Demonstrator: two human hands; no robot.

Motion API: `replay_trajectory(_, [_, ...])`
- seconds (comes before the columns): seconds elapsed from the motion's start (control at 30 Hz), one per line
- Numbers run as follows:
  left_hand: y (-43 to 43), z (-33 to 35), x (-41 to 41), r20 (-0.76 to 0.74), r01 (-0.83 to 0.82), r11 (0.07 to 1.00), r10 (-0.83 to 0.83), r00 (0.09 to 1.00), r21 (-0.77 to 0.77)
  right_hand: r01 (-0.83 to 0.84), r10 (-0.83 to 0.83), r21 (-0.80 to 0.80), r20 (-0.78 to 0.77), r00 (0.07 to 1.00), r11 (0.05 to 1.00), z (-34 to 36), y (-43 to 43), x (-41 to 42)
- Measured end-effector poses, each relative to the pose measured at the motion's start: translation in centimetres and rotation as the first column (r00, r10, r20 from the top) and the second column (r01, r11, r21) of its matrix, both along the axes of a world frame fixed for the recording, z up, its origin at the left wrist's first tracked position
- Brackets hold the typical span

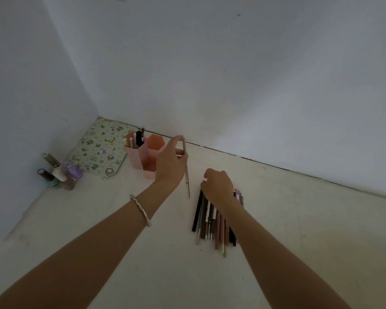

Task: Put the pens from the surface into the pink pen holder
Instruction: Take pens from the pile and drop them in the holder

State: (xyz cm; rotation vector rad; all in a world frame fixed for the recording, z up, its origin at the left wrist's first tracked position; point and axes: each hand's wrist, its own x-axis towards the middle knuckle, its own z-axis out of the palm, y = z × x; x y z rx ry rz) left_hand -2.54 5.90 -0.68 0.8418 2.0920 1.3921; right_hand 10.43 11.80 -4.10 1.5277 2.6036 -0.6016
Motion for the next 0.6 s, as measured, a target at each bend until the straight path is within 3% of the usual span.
replay_trajectory(0.17, [-0.6, 0.5, -1.3, -0.100, -0.025, 0.995, 0.035, 0.994, 0.099, -0.117, 0.093, 0.130, 0.175, 0.980, 0.985, -1.2, -1.2, -1.5])
replay_trajectory(0.3, [-1.5, 1.8, -3.0, -0.163, -0.001, 0.991, 0.023, 0.986, 0.134, -0.056, 0.041, 0.084, 0.168, 0.985, 0.995, -1.9, -1.2, -2.3])
replay_trajectory(0.4, [-1.8, 4.6, -6.0, -0.133, -0.092, 0.947, 0.138, 0.981, 0.307, 0.052, -0.051, 0.039, -0.022, 0.998, 0.998, -1.3, -0.3, -3.2])
replay_trajectory(0.5, [-2.4, 7.6, -10.4, -0.110, -0.282, 0.828, 0.377, 0.920, 0.485, 0.220, -0.206, 0.018, -0.288, 0.935, 0.975, 1.2, 1.2, -4.2])
replay_trajectory(0.6, [-3.0, 8.2, -13.3, -0.115, -0.371, 0.777, 0.488, 0.865, 0.508, 0.296, -0.248, 0.039, -0.445, 0.861, 0.955, 4.5, 2.6, -5.5])
